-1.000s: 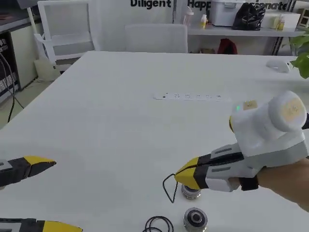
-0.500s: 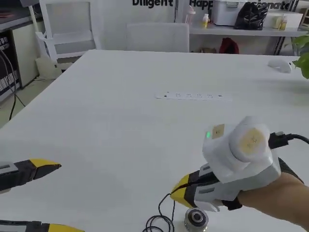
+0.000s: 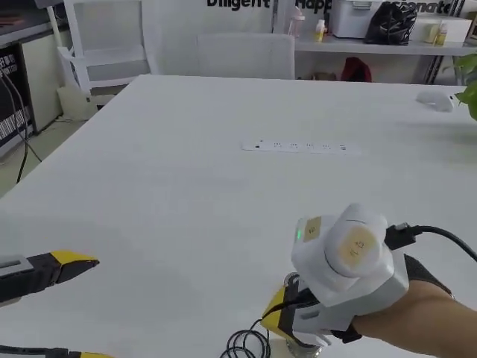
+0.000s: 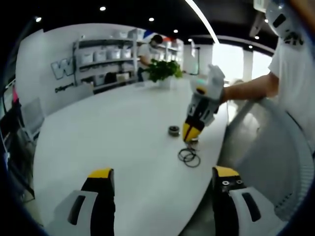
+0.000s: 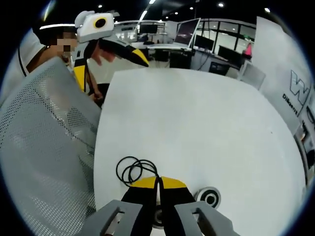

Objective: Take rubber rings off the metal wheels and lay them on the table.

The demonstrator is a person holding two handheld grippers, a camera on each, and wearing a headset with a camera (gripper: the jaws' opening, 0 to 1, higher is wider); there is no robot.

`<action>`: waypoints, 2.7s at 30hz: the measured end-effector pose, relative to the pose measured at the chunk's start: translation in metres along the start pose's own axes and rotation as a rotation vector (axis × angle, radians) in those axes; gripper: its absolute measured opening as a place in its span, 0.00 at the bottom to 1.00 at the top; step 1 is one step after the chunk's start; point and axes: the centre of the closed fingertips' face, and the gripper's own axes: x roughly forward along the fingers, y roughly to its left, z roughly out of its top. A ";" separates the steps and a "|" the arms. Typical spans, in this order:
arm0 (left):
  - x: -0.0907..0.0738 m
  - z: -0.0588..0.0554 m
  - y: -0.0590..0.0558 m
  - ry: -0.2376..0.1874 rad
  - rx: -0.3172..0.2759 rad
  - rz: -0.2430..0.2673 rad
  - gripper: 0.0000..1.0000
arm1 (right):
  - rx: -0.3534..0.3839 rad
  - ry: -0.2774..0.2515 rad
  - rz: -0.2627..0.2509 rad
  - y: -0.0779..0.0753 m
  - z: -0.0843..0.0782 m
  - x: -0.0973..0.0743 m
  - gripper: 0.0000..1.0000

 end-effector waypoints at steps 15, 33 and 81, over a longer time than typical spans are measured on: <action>0.002 0.000 -0.001 0.005 0.002 -0.008 0.83 | -0.003 0.039 0.003 0.003 -0.007 0.007 0.00; 0.003 -0.001 -0.002 0.014 0.004 -0.010 0.82 | 0.018 0.021 0.038 0.010 -0.003 0.008 0.01; 0.005 -0.004 -0.009 0.019 0.001 -0.023 0.83 | 0.230 -0.327 -0.050 -0.036 0.049 -0.065 0.21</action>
